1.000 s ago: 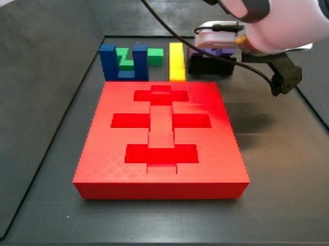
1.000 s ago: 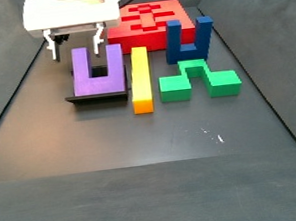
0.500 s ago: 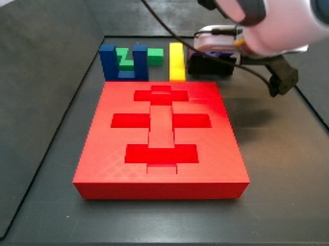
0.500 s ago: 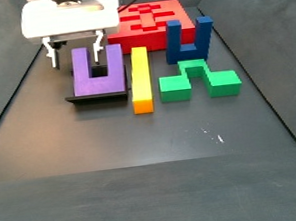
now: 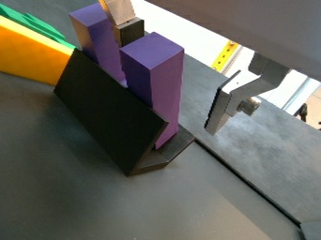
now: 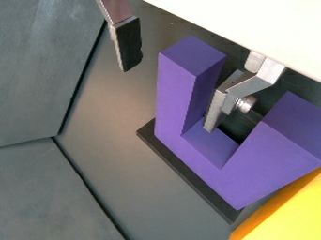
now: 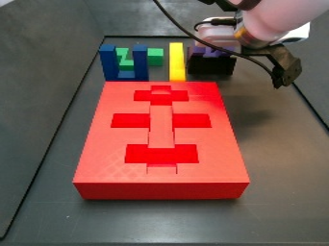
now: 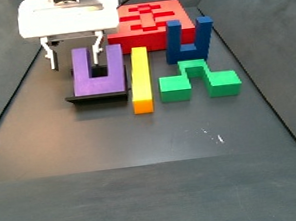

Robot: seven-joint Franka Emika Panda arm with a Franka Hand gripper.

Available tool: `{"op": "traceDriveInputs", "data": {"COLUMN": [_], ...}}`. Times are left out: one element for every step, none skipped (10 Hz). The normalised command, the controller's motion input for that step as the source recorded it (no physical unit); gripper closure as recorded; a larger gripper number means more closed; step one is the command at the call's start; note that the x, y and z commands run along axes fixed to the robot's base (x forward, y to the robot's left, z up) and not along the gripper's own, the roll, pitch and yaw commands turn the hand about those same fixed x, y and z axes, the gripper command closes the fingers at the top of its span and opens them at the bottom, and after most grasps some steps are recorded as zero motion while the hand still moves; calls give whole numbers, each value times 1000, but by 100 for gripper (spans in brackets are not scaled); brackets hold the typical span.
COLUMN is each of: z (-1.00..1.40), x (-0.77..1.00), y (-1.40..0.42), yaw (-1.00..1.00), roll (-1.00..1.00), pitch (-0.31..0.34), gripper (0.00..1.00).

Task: Pick up the purple object. Move up. Place the purple object on the fixture. Regrasp the purple object. Move to above the board. Insert the purple object.
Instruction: Regrasp the purple object.

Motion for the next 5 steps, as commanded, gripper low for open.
{"op": "traceDriveInputs", "data": {"z": [-23,0,0,0,0], "x": [0,0,0,0,0], "y": [-106,-114,-31,0,0], "yaw": [0,0,0,0,0], "roll": [357,291,206,23,0], "pitch": [37,20,17,0,0], "gripper": [0,0,0,0,0]}}
